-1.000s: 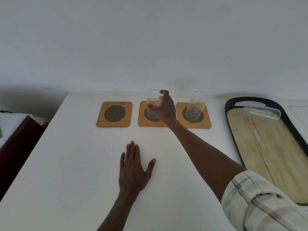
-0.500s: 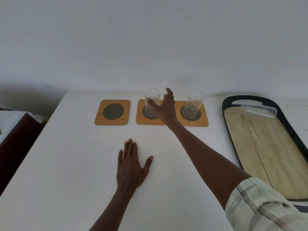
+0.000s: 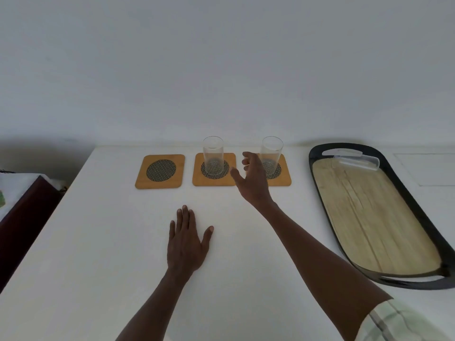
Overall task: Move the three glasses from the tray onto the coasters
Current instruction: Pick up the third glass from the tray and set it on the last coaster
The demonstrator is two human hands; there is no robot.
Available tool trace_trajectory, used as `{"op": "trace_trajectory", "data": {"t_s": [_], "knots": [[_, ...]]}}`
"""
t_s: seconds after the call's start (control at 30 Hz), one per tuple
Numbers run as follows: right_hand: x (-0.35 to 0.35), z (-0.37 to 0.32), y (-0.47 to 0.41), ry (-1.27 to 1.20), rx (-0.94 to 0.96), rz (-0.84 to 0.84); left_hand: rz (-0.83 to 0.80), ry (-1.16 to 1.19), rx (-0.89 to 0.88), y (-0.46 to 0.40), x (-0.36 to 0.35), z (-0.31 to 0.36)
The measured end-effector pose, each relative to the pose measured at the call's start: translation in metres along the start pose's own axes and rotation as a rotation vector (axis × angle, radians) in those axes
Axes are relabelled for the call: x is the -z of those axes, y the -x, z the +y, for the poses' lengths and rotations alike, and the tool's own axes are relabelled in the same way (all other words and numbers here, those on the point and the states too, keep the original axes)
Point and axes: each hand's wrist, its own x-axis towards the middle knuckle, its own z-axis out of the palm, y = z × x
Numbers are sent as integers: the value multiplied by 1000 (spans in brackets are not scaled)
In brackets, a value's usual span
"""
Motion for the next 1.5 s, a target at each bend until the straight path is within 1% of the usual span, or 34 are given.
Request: {"op": "trace_trajectory", "data": {"t_s": [0.17,0.3,0.6,0.83,0.93,1.13,1.33,1.5], "knots": [[29,6,11,-8,-10,50,-22,9,-20,2,1,2],[55,14,18,-8,-46,70,-39,14,-69,8,-2,16],[115,38,34,28,-76,130,-50,37,-191,16,-14,79],[169,72,40,68,-114,203,-66,84,-235,9,-29,134],[190,87,39,61,-158,231,-75,112,-253,7,-38,157],[224,124,35,36,-219,257,-105,121,-271,3,-60,195],[242,159,24,35,-261,280,-130,119,-245,-5,-76,217],[254,183,7,69,-284,307,-72,48,-248,-5,-85,216]]}}
